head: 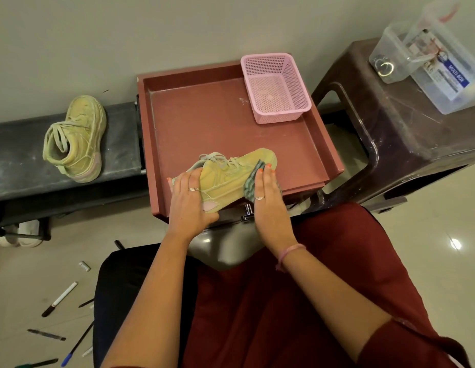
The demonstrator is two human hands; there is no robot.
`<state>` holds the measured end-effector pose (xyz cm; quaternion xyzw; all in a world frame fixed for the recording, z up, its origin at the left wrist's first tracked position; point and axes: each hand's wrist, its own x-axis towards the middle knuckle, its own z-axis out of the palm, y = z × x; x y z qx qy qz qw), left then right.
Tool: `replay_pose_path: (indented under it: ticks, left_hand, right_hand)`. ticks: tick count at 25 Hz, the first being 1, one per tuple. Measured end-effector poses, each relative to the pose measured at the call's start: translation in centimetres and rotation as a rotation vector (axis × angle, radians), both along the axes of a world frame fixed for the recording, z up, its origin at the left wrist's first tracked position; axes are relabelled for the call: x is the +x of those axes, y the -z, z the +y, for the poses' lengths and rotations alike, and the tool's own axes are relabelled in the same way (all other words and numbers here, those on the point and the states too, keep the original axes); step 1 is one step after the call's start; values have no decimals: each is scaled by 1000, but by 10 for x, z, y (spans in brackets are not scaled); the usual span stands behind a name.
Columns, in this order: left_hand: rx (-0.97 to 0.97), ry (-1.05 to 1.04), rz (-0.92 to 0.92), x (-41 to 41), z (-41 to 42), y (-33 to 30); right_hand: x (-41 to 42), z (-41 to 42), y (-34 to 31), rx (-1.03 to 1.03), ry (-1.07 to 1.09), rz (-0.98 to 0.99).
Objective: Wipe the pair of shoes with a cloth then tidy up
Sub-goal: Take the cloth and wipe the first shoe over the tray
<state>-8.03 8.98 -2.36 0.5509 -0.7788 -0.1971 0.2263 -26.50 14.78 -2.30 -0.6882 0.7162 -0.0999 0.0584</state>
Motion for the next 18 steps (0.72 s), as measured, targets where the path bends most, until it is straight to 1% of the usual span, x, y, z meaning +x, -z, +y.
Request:
replay_pose_path:
  ticks: [2, 4, 5, 6, 7, 9, 10, 12, 14, 16, 17, 18]
  left_hand:
    - [-11, 18, -8, 0, 1, 1]
    - [-11, 20, -14, -1, 1, 1]
    - [-11, 15, -14, -1, 2, 1]
    - [-12, 9, -13, -2, 2, 0]
    - [-10, 3, -9, -2, 1, 0]
    - [-2, -7, -16, -3, 1, -1]
    - [-7, -12, -22, -4, 1, -2]
    - [-24, -27, -14, -5, 3, -3]
    - [-5, -62, 26, -8, 6, -5]
    - [0, -71, 53, -8, 7, -7]
    - [-12, -52, 53, -6, 6, -7]
    - [-22, -24, 46, -5, 5, -7]
  right_hand:
    - [-19, -28, -10, 65, 96, -95]
    - [-37, -55, -23, 186, 187, -311]
    - [-41, -63, -29, 224, 205, -385]
    - [-41, -66, -35, 244, 217, -400]
    - [-37, -64, -37, 261, 217, -376]
    - [-16, -42, -34, 225, 165, -236]
    - [1, -25, -31, 175, 103, -176]
    - [38, 5, -24, 91, -29, -159]
    - [66, 20, -12, 11, -159, -98]
    - [66, 22, -5, 33, -274, 7]
    - [57, 20, -4, 62, -283, 67]
    - [43, 18, -5, 64, -246, 110]
